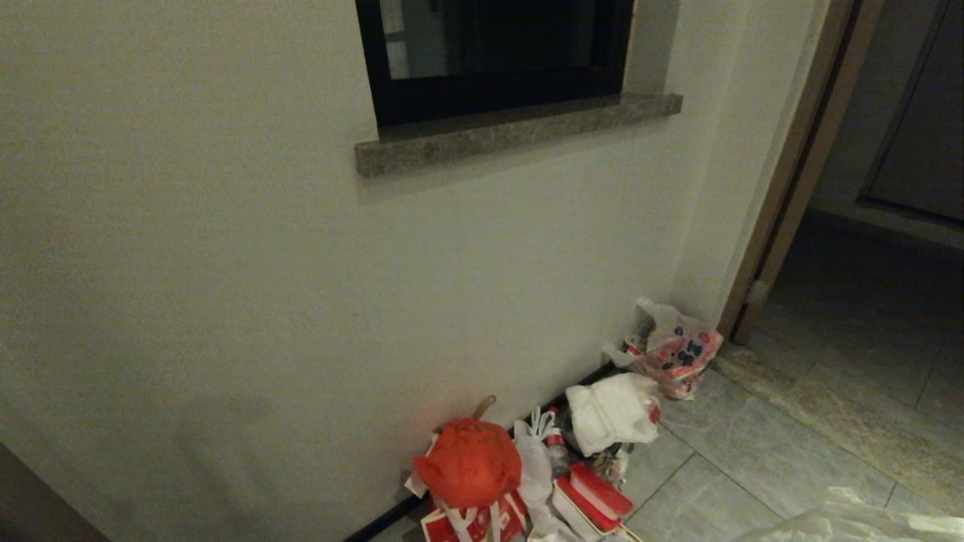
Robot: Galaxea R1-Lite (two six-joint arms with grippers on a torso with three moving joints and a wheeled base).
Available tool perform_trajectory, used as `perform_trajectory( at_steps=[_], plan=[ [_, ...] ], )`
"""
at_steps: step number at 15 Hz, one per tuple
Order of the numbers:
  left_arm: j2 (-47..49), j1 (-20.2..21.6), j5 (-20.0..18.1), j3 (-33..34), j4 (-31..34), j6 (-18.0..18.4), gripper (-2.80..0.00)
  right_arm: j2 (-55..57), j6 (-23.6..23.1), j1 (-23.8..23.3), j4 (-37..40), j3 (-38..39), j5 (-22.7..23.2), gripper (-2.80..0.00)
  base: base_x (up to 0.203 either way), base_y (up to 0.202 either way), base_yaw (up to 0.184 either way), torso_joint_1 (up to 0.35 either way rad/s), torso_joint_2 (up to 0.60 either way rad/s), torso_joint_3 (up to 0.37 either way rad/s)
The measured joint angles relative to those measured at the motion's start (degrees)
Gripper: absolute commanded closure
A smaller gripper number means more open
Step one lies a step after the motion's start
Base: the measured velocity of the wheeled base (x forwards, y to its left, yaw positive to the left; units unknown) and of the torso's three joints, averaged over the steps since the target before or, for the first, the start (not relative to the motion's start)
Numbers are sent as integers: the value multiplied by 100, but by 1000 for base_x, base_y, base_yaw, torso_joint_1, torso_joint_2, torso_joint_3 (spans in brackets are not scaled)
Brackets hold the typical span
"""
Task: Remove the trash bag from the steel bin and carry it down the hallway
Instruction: Put the trash bag at the door
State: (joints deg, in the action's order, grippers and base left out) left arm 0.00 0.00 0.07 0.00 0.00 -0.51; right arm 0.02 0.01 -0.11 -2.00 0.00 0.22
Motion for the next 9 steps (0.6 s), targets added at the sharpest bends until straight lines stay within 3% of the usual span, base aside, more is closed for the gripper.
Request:
perform_trajectory(
  at_steps=[9],
  plan=[
    [0,0,0,0,0,-1,0,0,-1,1,0,0,-4,0,0,0,0,0,0,0]
  ],
)
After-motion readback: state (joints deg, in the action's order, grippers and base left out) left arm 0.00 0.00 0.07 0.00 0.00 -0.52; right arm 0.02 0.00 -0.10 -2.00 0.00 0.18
